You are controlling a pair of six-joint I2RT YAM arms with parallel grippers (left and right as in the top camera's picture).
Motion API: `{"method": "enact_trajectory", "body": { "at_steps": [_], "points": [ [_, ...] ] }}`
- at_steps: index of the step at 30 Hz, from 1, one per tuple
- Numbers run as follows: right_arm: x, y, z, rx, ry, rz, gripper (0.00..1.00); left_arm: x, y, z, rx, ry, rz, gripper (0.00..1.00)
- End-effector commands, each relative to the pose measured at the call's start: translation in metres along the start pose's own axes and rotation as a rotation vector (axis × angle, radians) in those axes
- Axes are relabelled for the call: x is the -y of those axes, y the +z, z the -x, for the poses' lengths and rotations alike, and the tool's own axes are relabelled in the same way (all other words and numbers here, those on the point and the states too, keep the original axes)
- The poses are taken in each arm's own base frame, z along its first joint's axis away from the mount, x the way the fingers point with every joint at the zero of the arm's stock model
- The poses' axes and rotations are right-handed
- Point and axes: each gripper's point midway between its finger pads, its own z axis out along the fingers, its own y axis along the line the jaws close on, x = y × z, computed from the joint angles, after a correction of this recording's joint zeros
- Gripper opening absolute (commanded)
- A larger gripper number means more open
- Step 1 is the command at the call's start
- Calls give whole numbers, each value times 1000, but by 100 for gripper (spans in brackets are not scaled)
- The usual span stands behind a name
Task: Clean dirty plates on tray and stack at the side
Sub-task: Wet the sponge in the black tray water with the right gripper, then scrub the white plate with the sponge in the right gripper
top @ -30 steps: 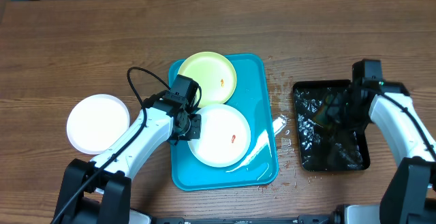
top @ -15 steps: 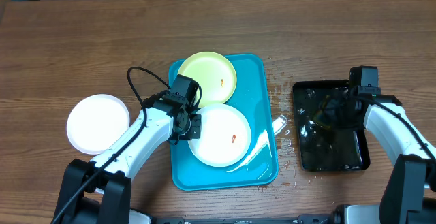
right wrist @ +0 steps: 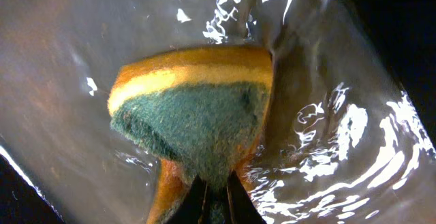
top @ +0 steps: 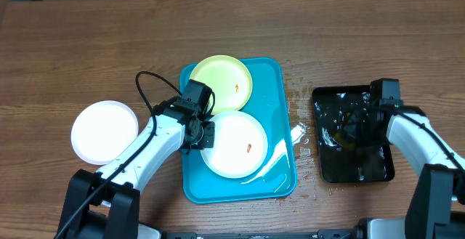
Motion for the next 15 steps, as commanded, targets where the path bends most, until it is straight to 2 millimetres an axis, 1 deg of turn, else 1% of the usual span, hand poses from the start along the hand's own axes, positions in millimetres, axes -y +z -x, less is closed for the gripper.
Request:
{"method": "enact_trajectory", "body": {
  "at_steps": [1, 4, 8, 9, 12, 15],
  "points": [
    [-10, -30, 9, -7, -14, 4, 4, 1, 0, 1, 4, 0, -3, 4],
    [-22, -50, 3, -59, -59, 55, 4, 1, 0, 1, 6, 0, -3, 4],
    [-47, -73, -10, -123, -132, 187, 4, 2, 0, 1, 5, 0, -6, 4],
    [-56, -77, -14, -131, -157, 227, 4, 3, 0, 1, 4, 0, -13, 4],
    [-90, -91, -29, -154, -259, 379, 4, 9, 0, 3, 10, 2, -46, 4],
    [-126, -103, -52, -189, -345, 509, 4, 16, 0, 8, 27, 19, -84, 4]
  ]
}}
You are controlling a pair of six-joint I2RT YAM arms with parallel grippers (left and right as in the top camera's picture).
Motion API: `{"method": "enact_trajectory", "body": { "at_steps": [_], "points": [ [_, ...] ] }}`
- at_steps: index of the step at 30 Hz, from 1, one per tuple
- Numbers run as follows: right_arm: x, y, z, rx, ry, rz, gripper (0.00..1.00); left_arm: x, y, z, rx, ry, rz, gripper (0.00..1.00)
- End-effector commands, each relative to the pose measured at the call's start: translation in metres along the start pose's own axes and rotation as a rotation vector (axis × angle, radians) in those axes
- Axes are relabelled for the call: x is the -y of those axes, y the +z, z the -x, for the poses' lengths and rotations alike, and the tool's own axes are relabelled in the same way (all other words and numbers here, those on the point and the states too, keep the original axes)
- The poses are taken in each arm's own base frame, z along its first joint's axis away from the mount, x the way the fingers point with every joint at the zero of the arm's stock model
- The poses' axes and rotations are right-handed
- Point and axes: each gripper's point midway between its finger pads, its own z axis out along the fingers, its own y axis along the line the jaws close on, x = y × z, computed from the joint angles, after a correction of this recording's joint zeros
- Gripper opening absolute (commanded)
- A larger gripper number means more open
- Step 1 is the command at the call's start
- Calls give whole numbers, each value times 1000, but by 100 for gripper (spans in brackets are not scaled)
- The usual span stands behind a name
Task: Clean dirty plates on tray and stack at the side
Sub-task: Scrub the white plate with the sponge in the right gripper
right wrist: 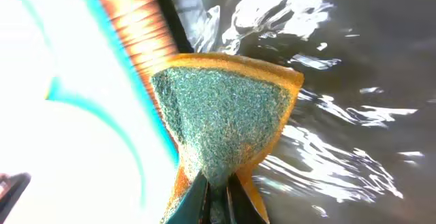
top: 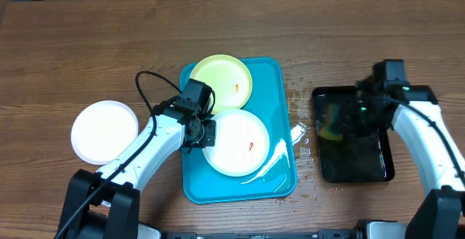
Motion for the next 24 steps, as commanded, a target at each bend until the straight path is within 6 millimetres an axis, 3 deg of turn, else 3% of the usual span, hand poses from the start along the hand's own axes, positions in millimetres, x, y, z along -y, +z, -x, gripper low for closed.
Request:
{"method": "enact_trajectory", "body": {
  "at_steps": [1, 6, 13, 20, 24],
  "points": [
    [-74, -10, -21, -46, -160, 250, 4, 12, 0, 3, 11, 25, -61, 4],
    [-126, 8, -50, -79, -221, 276, 4, 12, 1, 6, 26, 31, -62, 4],
    [-163, 52, -76, 17, -237, 126, 4, 9, 9, -2, 15, 32, -60, 4],
    [-177, 107, -97, 25, -181, 49, 4, 3, 20, -13, 1, 29, -48, 4],
    [-169, 141, -103, -12, -120, 0, 4, 2, 24, -19, -8, 19, -51, 4]
  ]
}}
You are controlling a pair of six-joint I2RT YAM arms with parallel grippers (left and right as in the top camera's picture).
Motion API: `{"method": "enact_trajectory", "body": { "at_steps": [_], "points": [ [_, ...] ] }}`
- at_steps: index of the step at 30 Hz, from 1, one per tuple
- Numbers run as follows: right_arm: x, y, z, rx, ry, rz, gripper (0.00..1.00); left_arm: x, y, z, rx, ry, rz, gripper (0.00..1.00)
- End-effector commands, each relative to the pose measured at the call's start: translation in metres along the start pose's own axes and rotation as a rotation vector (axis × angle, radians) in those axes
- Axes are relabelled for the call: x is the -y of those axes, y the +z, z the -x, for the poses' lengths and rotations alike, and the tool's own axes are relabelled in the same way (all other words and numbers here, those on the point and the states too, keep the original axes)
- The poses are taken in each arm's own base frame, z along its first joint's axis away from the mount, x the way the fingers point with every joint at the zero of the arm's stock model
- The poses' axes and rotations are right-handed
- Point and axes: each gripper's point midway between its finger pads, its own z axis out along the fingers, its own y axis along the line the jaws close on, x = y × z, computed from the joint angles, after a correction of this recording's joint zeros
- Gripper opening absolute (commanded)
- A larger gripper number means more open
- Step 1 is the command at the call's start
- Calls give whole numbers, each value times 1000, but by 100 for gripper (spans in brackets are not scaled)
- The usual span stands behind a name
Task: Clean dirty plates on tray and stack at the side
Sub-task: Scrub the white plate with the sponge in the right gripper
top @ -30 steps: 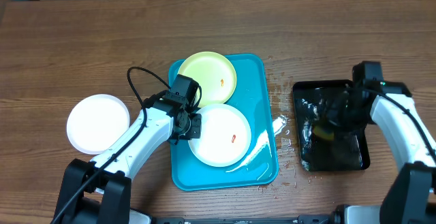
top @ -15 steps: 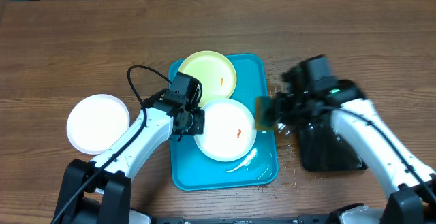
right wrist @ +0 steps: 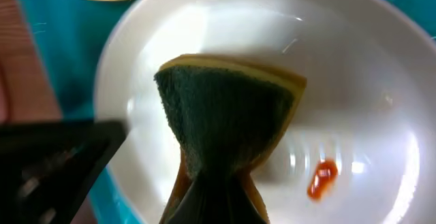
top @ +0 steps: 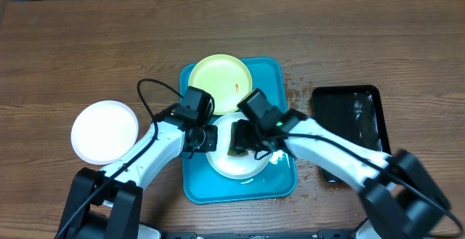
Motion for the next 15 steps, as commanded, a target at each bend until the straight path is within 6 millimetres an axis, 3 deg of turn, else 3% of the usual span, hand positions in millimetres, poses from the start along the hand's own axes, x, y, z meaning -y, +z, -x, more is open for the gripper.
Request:
{"method": "enact_trajectory", "body": {
  "at_steps": [1, 5, 6, 15],
  "points": [
    [10, 20, 4, 7, 126, -62, 4, -1, 4, -8, -19, 12, -1, 4],
    [40, 36, -5, -49, 241, -165, 4, -3, 5, -9, -20, 11, 5, 4],
    [56, 33, -8, -69, 316, -218, 4, -3, 5, -9, -19, 9, 10, 4],
    [100, 13, -15, -141, 421, -357, 4, -21, 11, -14, -7, -65, 87, 4]
  ]
}}
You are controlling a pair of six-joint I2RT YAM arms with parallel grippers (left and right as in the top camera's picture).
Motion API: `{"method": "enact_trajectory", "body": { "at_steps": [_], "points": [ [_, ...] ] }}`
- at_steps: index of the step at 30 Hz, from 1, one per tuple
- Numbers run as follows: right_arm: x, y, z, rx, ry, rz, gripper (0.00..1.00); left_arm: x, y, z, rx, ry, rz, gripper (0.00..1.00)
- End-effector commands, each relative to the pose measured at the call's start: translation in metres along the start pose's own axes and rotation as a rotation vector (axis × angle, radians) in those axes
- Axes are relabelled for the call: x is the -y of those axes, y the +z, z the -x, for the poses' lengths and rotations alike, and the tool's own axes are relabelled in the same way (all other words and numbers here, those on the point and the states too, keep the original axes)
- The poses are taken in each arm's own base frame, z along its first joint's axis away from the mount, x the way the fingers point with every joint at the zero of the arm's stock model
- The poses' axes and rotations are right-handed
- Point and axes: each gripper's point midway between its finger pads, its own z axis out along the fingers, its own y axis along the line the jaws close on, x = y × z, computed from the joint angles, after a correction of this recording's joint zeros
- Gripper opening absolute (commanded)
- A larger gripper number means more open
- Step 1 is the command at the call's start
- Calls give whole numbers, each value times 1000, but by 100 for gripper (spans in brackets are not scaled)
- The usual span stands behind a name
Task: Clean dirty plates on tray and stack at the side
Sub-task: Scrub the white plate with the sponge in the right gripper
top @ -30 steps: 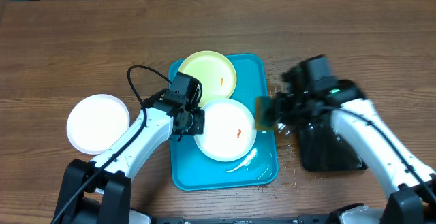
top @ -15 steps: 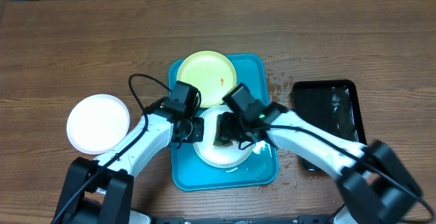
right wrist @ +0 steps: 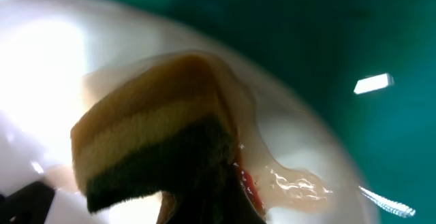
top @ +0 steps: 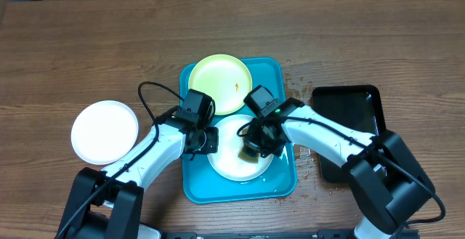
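Observation:
A dirty white plate [top: 231, 165] lies at the near end of the teal tray [top: 283, 173]. A yellow-green plate [top: 220, 84] with a small red spot sits at the tray's far end. My right gripper [top: 254, 150] [right wrist: 204, 210] is shut on a yellow and green sponge [right wrist: 153, 139], which presses down on the white plate [right wrist: 61, 54] right beside a red stain [right wrist: 248, 183] in a smear of water. My left gripper [top: 203, 139] is shut on the white plate's left rim.
A clean white plate [top: 104, 131] rests on the wooden table left of the tray. A black tray of water [top: 352, 134] stands to the right, with water drops on the table between it and the teal tray.
The sponge was held just above the white plate, left of the red stain. Now it is pressed onto the plate at the stain, with wet smear around it. The left gripper has not moved.
My right gripper first held the sponge down in the black water tray, then held it above that tray. It was then over the white plate on the teal tray, and now the sponge is on the plate. The left gripper stayed at the plate's rim throughout.

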Motion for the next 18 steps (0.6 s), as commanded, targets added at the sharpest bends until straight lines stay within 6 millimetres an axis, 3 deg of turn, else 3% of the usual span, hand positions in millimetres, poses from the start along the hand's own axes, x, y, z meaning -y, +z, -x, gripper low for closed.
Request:
{"method": "enact_trajectory", "body": {
  "at_steps": [1, 12, 18],
  "points": [
    [48, 12, 10, 9, 96, -167, 4, -24, 7, -11, -9, -51, 101, 4],
    [76, -2, 22, -10, 125, -231, 4, -31, 8, -12, -10, -93, 106, 4],
    [82, -43, 52, 177, 36, -328, 4, -31, 8, -12, -10, -93, 106, 4]
  ]
}}
